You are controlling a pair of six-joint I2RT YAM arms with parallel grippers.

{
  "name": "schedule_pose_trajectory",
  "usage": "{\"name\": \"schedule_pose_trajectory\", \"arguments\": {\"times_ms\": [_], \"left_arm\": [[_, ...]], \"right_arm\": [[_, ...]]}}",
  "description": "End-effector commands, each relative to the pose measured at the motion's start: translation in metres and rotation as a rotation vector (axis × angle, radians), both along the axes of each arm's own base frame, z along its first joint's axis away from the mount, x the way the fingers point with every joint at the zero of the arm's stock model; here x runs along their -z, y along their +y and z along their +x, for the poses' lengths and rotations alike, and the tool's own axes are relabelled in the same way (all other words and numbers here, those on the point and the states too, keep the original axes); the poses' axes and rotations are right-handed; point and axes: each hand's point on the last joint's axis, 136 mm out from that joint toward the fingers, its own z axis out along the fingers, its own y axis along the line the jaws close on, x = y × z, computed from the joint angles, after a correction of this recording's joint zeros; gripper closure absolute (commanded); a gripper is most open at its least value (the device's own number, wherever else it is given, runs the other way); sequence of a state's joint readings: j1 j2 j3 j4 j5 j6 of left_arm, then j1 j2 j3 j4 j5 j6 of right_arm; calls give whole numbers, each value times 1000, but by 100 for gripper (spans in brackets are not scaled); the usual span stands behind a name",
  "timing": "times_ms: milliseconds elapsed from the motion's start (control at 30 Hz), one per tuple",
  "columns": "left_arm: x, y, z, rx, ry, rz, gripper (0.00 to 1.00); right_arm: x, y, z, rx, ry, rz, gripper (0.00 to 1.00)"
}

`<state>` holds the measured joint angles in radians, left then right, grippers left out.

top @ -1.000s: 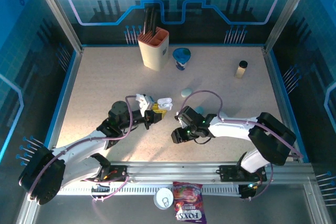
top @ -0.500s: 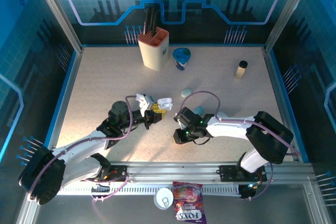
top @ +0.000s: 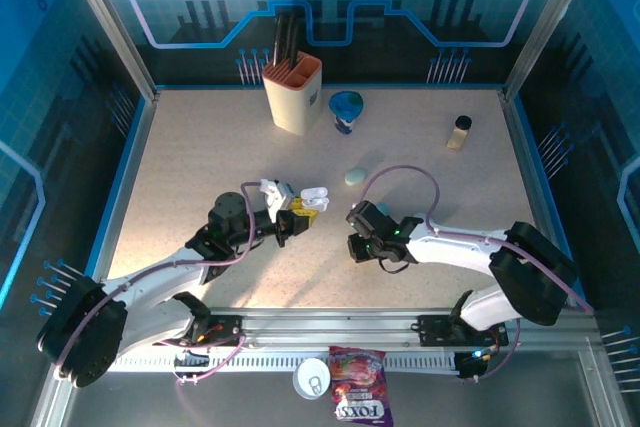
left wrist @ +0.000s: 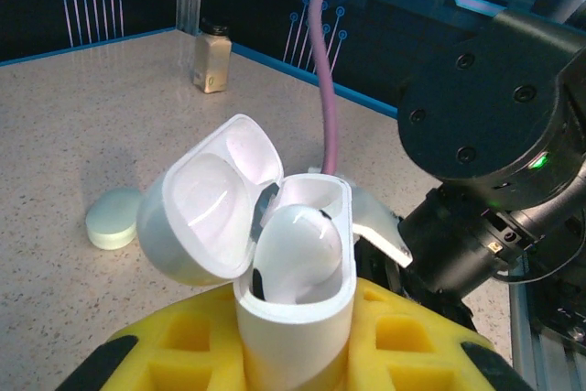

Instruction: Insert wireless bluetooth earbuds into charging case

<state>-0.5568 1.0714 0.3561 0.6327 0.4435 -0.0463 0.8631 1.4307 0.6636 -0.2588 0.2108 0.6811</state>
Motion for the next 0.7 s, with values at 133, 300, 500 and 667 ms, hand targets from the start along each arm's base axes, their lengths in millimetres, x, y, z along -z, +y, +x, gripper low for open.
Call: {"name": "schedule_pose_trajectory", "arguments": {"times_ms": [133,300,500,667], "left_arm": [[-2,-2,1,0,-27,0,89],[1,-3,2,1,-23,3,89],[0,-5,3,11,-19,-2,89],[1,-7,4,15,-12,-7,89]], "right_arm": [[10,-33,4,22,-94,-194,77],[12,-24,-9,-1,-83,-201,69],[-1,-6,-20,-38,-101,-159,60],[-17,0,-23,-42,-115,-77,57]]}}
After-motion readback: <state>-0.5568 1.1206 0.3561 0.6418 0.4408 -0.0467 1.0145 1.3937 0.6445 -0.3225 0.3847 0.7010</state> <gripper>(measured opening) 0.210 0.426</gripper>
